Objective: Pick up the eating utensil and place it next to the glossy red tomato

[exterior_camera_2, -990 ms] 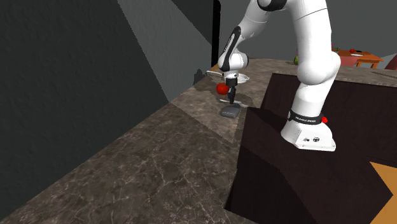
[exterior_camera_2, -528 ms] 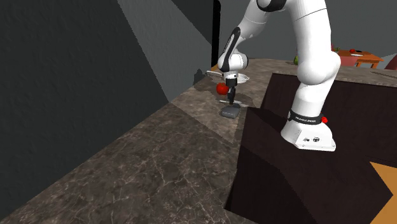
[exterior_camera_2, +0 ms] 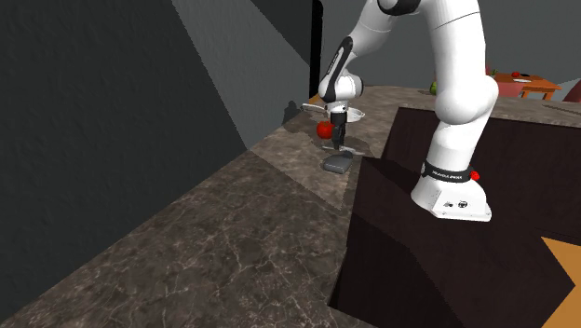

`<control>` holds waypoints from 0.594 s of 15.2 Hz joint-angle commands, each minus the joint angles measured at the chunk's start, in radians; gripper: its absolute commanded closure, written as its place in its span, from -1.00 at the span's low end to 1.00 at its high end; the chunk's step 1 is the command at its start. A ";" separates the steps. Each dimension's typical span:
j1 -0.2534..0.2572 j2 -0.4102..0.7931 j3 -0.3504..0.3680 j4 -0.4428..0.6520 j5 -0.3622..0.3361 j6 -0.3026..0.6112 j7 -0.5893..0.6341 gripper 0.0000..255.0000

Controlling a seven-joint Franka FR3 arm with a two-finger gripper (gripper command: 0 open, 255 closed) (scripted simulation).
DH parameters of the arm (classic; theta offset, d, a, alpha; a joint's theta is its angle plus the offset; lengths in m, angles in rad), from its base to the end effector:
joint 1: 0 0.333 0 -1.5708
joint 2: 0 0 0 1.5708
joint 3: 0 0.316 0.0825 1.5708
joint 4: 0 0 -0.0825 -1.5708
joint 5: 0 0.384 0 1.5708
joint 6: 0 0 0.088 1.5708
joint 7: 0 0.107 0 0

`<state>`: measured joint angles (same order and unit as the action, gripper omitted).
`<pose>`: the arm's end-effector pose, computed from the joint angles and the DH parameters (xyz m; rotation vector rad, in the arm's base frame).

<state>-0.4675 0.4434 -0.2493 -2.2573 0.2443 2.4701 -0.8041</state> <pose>0.3811 -0.3424 0.1539 -2.9722 0.1613 0.1994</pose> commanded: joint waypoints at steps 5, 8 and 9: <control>0.013 -0.076 -0.026 0.004 -0.039 -0.078 0.025 -1.00; 0.013 -0.076 -0.026 0.004 -0.039 -0.078 0.025 -1.00; 0.013 -0.076 -0.026 0.004 -0.039 -0.078 0.025 -1.00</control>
<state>-0.4544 0.3675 -0.2751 -2.2537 0.2053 2.3929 -0.7791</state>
